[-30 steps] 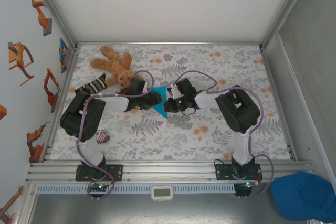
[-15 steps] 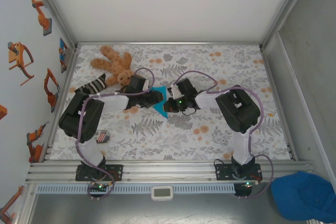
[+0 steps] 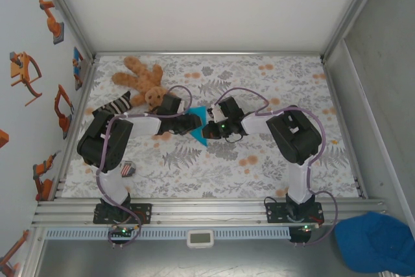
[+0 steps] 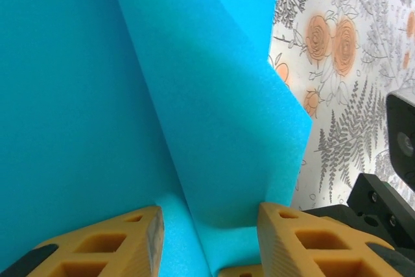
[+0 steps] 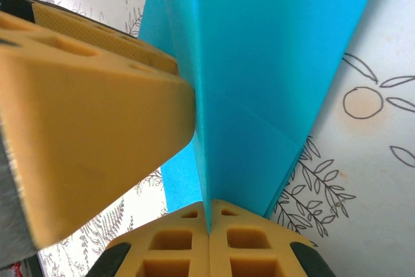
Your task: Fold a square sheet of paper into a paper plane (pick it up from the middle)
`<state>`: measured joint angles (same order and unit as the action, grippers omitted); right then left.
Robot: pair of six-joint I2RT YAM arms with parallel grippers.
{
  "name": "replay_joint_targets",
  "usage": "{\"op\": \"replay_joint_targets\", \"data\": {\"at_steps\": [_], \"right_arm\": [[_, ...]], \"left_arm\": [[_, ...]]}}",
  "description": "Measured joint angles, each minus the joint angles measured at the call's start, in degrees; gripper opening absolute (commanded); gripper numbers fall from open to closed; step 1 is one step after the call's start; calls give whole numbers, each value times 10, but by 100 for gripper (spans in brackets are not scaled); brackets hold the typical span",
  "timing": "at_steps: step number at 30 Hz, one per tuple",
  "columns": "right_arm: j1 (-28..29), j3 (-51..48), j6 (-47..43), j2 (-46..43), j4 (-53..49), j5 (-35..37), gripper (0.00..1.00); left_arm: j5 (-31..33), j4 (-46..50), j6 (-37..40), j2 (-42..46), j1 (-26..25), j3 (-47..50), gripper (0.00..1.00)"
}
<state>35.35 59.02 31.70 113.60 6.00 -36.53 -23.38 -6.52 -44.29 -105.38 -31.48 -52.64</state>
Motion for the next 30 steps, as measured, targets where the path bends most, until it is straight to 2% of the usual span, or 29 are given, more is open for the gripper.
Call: {"op": "replay_joint_targets", "data": {"at_steps": [6,20,30], "right_arm": [[-5,-21,14,-16,16,-5,17],[-11,-52,45,-40,28,-23,16],[-11,-58,59,-40,40,-42,12]], "left_arm": [[13,30,-1,-8,0,-18,38],[16,42,-2,-10,-1,-24,38],[16,42,-2,-10,-1,-24,38]]}}
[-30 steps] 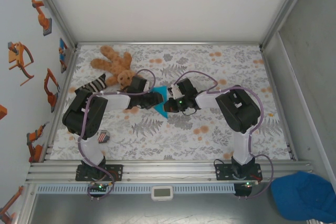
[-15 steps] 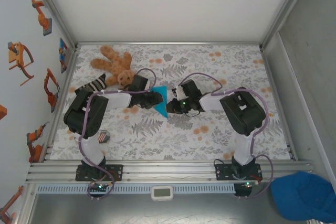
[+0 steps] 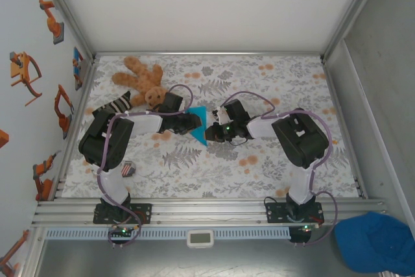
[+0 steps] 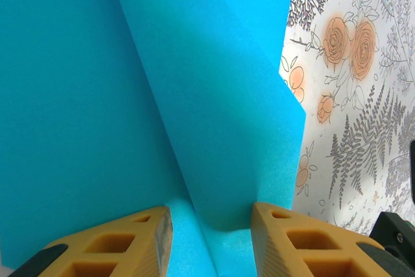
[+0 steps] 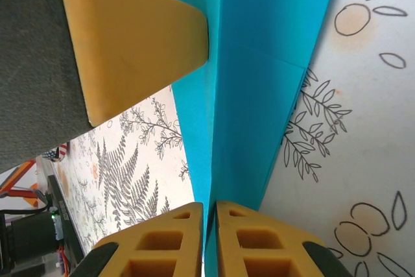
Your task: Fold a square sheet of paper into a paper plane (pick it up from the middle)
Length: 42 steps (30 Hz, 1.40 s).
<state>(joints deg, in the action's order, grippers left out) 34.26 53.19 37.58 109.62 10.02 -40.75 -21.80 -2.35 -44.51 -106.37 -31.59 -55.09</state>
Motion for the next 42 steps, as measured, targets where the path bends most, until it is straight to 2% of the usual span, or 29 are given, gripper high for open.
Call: {"op": "replay_joint_targets", "data": {"at_steps": [16,27,42], "right_arm": [[3,0,2,13,2,-4,12],[5,2,-1,15,-4,2,7],[19,11,-11,-14,-67,39,14]], "left_arm": [[0,0,-2,0,0,0,39],[0,-1,-2,0,-1,0,40],[1,0,-4,0,-2,0,40]]}}
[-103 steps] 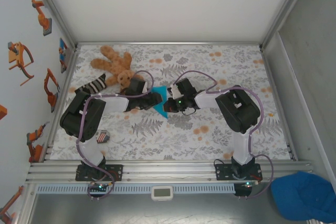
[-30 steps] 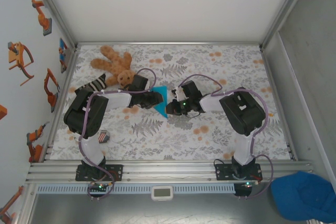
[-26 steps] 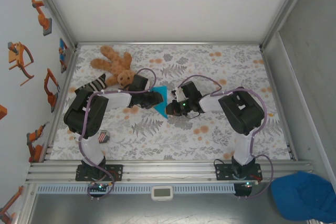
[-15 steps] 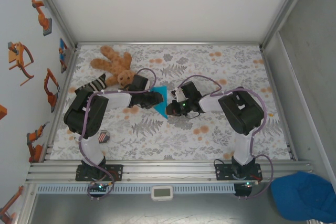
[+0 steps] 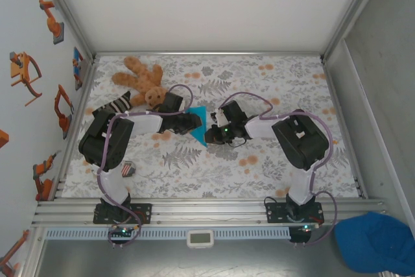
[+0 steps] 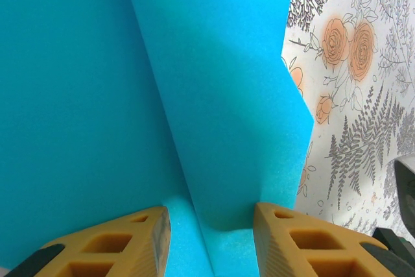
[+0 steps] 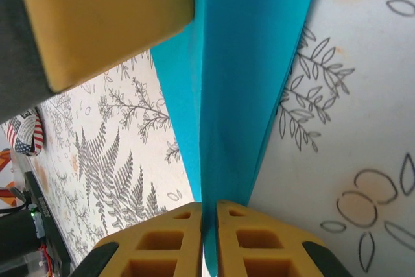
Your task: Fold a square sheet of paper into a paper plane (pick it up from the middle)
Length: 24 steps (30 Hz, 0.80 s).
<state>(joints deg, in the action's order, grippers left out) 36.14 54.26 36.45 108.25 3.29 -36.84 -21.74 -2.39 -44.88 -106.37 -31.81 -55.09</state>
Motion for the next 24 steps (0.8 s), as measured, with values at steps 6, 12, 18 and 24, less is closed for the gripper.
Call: {"op": "replay_joint_targets", "data": {"at_steps": [6,12,18,24], "right_arm": [[1,-8,0,-16,-12,2,13],[4,-8,0,-6,-14,2,13],[4,-5,0,1,-14,0,10],[4,-5,0,5,-14,1,8]], "left_arm": [[0,0,0,0,0,0,39],[0,0,0,0,0,0,40],[0,0,0,0,0,-1,40],[0,4,0,0,0,-3,42]]}}
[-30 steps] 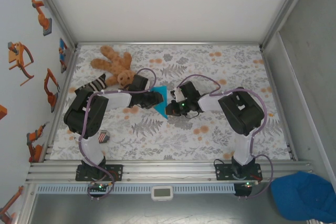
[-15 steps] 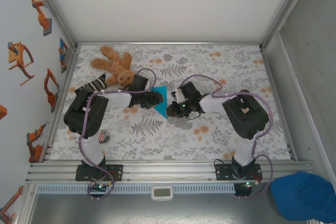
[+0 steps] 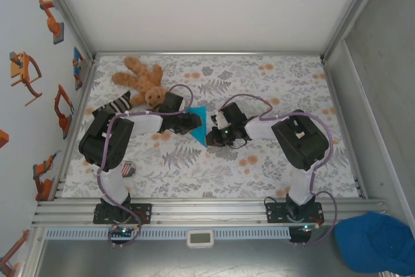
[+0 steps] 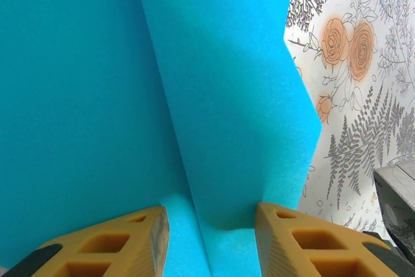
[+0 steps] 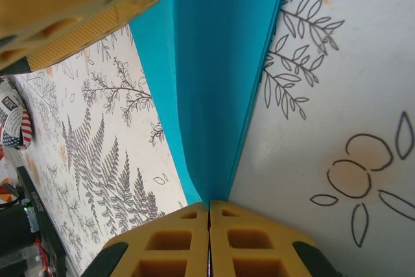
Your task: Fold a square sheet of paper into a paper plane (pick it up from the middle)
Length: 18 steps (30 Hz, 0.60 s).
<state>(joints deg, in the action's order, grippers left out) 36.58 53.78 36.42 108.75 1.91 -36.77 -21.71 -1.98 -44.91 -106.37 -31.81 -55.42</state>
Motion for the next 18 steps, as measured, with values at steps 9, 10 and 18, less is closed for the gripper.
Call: {"op": "replay_joint_targets", "data": {"at_steps": [9,10,18], "right_arm": [[3,-1,2,-19,-7,14,22],[3,-3,1,-30,-10,21,22],[3,-6,3,-70,-11,65,23]], "left_arm": [[2,23,0,-6,0,-14,41],[2,26,0,-7,0,-17,41],[2,56,0,-14,0,-35,42]]}}
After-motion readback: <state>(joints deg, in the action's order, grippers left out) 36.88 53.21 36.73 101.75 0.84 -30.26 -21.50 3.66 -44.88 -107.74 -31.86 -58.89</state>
